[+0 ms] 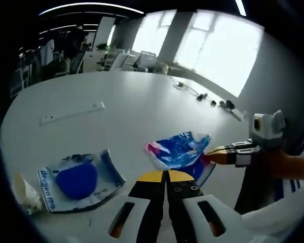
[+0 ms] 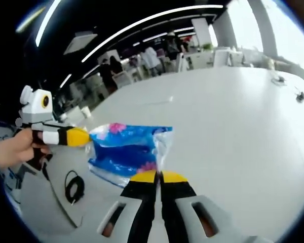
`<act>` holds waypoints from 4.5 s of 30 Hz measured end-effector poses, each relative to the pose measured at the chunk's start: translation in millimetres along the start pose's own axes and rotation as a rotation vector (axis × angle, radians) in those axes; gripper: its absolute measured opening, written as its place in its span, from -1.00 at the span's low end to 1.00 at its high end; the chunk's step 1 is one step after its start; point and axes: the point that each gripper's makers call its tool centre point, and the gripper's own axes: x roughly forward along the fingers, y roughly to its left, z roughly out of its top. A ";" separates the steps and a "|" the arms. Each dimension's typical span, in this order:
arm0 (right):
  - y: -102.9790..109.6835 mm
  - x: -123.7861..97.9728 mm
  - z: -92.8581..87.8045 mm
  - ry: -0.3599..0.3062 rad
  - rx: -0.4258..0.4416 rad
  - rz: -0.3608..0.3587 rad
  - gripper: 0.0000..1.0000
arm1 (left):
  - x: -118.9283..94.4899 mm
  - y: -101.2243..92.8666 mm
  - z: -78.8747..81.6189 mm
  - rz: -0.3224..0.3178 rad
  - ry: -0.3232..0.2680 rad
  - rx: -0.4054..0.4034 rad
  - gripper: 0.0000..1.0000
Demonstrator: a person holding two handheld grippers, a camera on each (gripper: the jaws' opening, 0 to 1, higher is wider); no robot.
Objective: Arrange the tabletop items into an orderly group along one side of the table until the central work area is clear of visible clutter.
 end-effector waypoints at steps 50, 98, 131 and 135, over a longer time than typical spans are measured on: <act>-45.1 101.3 0.7 0.136 -0.049 0.064 -1.00 | 81.1 80.9 -10.3 0.103 0.114 -0.085 -1.00; -52.9 123.7 -9.0 0.141 -0.003 0.090 -1.00 | 97.1 100.7 -22.4 0.157 0.132 -0.121 -1.00; -50.6 117.1 -3.1 0.140 -0.113 0.044 -0.28 | 80.8 86.9 -3.4 0.177 0.041 -0.078 -0.32; -45.2 112.5 2.5 0.119 -0.124 0.047 -0.09 | 75.4 81.7 -0.1 0.165 0.028 -0.065 0.00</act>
